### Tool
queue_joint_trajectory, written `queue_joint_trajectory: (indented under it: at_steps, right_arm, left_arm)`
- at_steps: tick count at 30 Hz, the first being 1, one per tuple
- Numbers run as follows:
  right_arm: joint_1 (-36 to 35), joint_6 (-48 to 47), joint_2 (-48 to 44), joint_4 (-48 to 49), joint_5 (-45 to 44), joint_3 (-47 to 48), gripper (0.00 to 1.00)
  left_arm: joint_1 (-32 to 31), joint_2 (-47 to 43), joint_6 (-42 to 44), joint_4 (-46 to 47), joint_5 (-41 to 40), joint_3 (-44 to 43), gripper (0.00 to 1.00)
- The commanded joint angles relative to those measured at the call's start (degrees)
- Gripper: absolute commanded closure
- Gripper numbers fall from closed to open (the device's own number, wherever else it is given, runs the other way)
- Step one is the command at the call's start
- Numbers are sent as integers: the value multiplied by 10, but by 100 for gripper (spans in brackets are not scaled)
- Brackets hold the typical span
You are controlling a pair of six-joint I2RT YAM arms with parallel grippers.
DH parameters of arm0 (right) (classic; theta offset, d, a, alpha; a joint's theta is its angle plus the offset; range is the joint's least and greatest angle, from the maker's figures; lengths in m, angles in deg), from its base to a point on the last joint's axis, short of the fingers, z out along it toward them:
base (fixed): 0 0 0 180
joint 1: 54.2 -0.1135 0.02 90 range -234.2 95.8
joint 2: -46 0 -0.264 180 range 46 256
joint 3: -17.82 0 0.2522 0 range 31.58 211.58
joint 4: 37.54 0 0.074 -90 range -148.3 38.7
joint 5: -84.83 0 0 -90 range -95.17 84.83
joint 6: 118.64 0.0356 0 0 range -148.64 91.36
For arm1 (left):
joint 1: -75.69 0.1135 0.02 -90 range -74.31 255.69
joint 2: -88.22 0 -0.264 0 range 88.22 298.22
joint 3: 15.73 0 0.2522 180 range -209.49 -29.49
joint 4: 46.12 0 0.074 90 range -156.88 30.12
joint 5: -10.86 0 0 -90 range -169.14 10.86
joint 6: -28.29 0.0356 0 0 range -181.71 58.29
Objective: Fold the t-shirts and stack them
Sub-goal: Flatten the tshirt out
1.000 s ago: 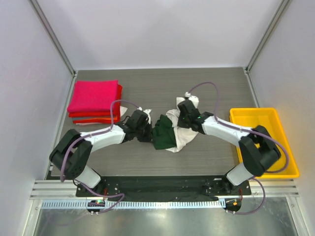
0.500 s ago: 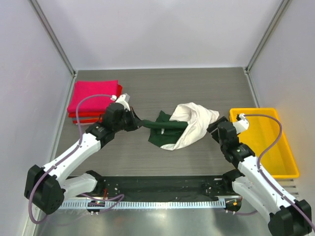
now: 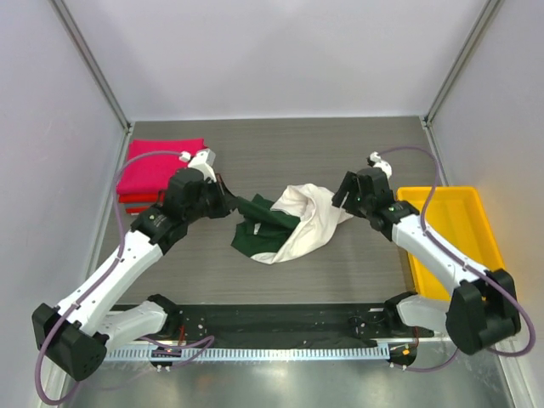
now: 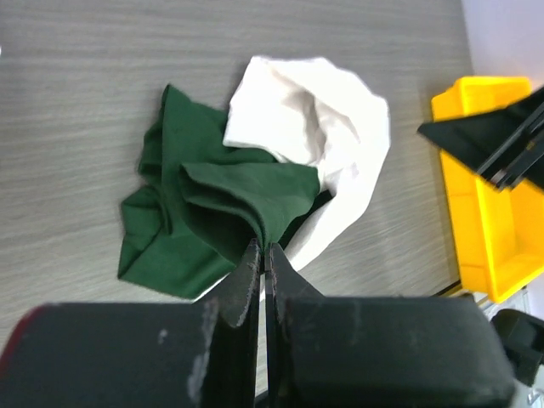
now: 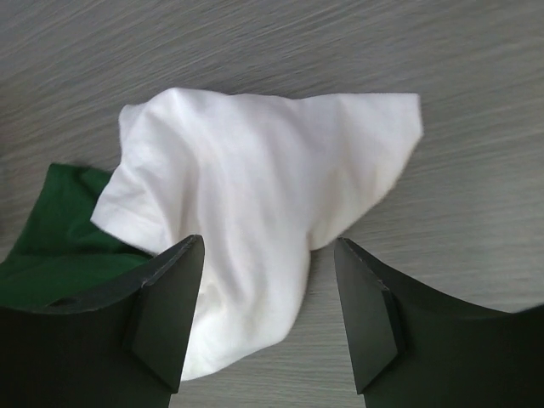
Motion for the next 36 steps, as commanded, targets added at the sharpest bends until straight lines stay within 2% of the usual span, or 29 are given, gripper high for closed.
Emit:
queue_joint_trajectory:
  at_steps: [1,4,9,16,25,28,29,31,32,35,36]
  right_arm:
    - [-7,-68,52,29,97,75,31]
    - [-27,-108,122,12,135,145,30]
    - [-81,-169,209,-53,115,240,30]
    - [-165,-215,371,-203,-127,422,32]
    - [-170,-217,485,-274,-201,483,32]
    - [-168,-201,528,-299,-253,522,41]
    - [-167,-191,533,-299,-271,532,61]
    - [-150,-178,539,-300,-269,561,91]
    - [-142,-170,533,-299,-263,569,99]
    - [-108,-142,484,-283,-233,587,99]
    - [-97,-136,469,-275,-199,590,99]
  left_arm:
    - [2,-4,7,-6,18,22,100]
    - [2,-11,10,-13,18,28,100]
    - [1,-10,20,-33,14,27,100]
    - [2,-5,20,-40,13,41,100]
    - [2,-4,17,-40,14,42,100]
    - [2,1,12,-32,13,47,100]
    - [2,4,10,-31,8,48,100]
    - [3,18,3,-33,-3,43,100]
    - [4,22,-1,-38,-19,39,100]
    - [22,54,-13,-69,-48,1,100]
    - [30,65,-12,-97,-70,-34,100]
